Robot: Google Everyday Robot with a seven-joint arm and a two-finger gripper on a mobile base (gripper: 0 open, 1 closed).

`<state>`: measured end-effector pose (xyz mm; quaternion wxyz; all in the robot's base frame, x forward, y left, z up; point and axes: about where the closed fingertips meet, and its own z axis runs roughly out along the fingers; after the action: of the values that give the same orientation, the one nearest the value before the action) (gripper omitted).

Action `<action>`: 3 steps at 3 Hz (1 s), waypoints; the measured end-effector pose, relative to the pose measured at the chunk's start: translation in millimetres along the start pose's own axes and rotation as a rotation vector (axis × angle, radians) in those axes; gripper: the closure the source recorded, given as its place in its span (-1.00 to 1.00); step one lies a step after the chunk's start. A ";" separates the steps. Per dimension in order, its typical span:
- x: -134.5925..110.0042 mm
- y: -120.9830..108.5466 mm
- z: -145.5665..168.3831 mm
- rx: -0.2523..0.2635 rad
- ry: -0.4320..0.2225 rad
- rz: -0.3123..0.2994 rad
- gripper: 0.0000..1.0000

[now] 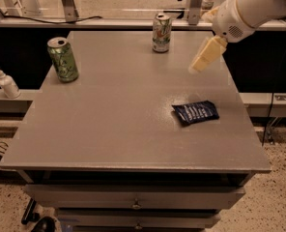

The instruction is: Knock 7up can over

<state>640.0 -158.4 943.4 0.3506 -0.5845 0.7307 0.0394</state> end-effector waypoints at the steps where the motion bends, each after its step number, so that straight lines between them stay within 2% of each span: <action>1: -14.1 -36.6 40.7 0.018 -0.117 0.029 -1.00; 2: -22.9 -63.0 72.2 0.038 -0.215 0.094 -1.00; 3: -23.2 -87.8 94.9 0.071 -0.283 0.165 -1.00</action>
Offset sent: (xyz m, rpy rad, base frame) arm 0.1409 0.0426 -0.0245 0.3845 -0.0835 -0.0649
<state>763.3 -122.4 916.0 0.4659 -0.4983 0.7206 0.1242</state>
